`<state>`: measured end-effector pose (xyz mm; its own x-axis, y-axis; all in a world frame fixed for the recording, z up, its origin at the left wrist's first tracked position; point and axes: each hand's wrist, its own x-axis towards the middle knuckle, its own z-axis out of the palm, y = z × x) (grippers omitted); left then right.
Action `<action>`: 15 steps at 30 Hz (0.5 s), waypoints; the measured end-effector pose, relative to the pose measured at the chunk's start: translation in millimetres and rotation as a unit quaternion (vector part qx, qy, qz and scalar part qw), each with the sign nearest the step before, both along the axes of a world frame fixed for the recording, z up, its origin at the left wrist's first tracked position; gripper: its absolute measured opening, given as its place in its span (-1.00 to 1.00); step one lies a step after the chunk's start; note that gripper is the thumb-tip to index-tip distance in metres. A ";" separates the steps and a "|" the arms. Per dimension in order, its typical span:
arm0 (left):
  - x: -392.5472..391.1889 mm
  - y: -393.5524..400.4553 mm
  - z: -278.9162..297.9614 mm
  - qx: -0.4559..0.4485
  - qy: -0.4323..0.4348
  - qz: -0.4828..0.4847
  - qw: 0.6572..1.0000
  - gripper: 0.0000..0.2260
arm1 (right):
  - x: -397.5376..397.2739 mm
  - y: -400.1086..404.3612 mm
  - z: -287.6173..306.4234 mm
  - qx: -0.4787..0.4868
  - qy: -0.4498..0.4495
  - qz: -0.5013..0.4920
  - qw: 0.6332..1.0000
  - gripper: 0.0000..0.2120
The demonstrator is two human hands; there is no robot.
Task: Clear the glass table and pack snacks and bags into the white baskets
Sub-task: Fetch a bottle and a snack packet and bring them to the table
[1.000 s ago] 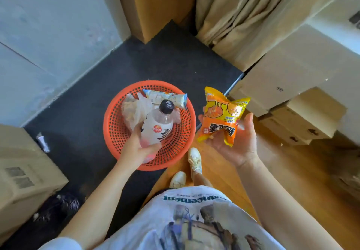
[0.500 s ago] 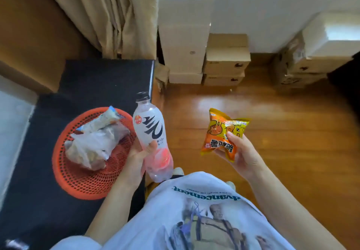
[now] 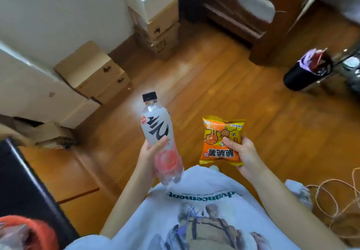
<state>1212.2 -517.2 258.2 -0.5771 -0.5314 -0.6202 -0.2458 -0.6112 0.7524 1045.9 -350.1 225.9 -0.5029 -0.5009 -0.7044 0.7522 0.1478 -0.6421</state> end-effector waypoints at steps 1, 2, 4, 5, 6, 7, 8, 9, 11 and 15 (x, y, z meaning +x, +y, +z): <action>-25.8 12.9 -1.2 0.004 0.001 -0.018 1.000 -0.17 | -17.8 15.0 -0.4 -0.003 0.003 -0.016 1.000 -0.75; -50.4 25.0 -2.4 0.006 -0.002 -0.033 0.999 -0.17 | -34.8 29.4 -0.2 -0.006 0.007 -0.032 0.999 -0.76; -92.6 46.2 -3.1 0.011 -0.010 -0.061 0.998 -0.19 | -64.2 56.2 1.6 -0.014 0.012 -0.066 0.998 -0.75; -110.3 55.1 -3.2 0.013 -0.015 -0.077 0.997 -0.18 | -76.8 68.4 2.1 -0.020 0.012 -0.084 0.996 -0.73; -126.4 62.4 -3.1 0.013 -0.022 -0.093 0.995 -0.17 | -88.2 79.3 2.1 -0.026 0.009 -0.104 0.994 -0.70; -141.7 67.9 -3.0 0.009 -0.030 -0.108 0.994 -0.16 | -98.5 89.6 1.7 -0.030 0.003 -0.125 0.992 -0.68; -156.6 72.3 -2.4 0.001 -0.035 -0.124 0.992 -0.17 | -107.9 99.6 0.4 -0.031 -0.005 -0.148 0.988 -0.66; -171.3 75.6 -2.0 -0.009 -0.036 -0.141 0.989 -0.19 | -116.5 109.1 -1.8 -0.030 -0.014 -0.171 0.985 -0.64; -201.1 80.7 -2.5 -0.019 -0.034 -0.169 0.985 -0.27 | -133.1 125.6 -6.5 -0.019 -0.034 -0.216 0.976 -0.61; -260.6 80.5 -10.9 -0.016 -0.046 -0.224 0.973 -0.24 | -174.7 146.5 -14.1 -0.034 -0.057 -0.288 0.955 -0.65</action>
<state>951.6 -436.7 247.2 -0.6985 -0.2590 -0.6671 -0.5487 -0.4044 0.7317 871.2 -203.6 211.8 -0.6310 -0.2108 -0.7466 0.7617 -0.3511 -0.5446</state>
